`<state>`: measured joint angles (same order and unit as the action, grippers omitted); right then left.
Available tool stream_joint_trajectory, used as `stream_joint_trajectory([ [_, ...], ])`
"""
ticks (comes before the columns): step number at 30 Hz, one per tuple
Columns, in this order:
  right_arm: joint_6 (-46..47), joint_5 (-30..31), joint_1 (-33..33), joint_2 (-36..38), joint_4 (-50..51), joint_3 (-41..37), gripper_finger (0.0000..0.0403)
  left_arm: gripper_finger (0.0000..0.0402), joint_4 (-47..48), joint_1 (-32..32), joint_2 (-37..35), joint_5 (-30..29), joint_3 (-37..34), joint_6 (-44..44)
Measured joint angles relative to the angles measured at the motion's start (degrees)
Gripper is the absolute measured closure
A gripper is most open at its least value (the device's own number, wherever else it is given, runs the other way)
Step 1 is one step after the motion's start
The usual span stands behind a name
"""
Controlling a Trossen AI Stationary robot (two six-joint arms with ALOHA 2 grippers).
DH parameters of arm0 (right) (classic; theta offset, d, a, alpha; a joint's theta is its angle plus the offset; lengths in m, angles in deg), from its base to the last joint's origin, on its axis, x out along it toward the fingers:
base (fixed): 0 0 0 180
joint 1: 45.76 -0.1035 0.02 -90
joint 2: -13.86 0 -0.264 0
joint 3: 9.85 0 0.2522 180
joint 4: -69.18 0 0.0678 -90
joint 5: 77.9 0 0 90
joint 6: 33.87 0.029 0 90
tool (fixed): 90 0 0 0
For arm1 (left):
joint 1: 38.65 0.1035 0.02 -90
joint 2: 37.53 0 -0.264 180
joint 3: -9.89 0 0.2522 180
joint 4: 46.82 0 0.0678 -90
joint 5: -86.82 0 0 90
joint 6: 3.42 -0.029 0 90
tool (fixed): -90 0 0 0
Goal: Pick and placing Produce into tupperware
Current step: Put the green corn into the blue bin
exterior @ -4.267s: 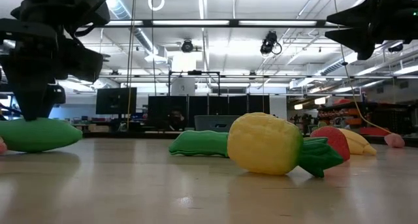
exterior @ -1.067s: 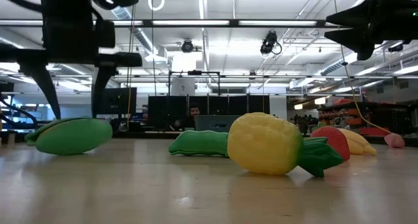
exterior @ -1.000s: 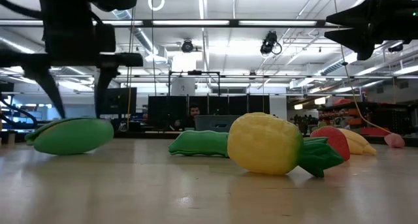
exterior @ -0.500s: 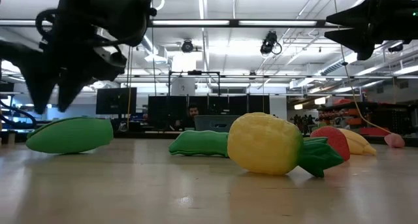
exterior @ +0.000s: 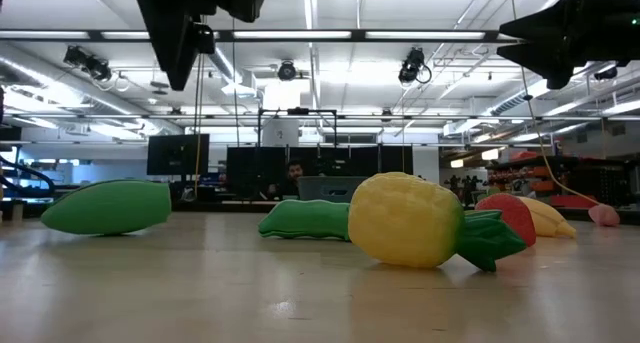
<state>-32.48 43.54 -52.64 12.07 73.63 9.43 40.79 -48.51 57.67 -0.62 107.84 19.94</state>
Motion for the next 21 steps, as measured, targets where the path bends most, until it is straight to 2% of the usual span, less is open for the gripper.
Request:
stream_joint_trajectory([
  [3,0.1,0.0,0.0,0.0,0.0,0.0,0.0139,0.0169,-0.4,-0.9,0.6,1.6,-0.7,3.7],
  [10,1.6,-0.5,0.0,0.0,0.1,0.0,0.0139,0.0137,-3.8,-2.6,3.9,1.7,-7.2,10.4],
  [15,1.6,-1.0,0.0,0.0,0.0,0.0,0.0139,0.0142,-8.6,-3.8,4.2,1.8,-8.3,10.2],
  [21,2.1,-1.6,0.0,0.0,0.2,0.0,0.0139,0.0146,-9.4,-4.2,4.2,2.5,-9.8,10.8],
])
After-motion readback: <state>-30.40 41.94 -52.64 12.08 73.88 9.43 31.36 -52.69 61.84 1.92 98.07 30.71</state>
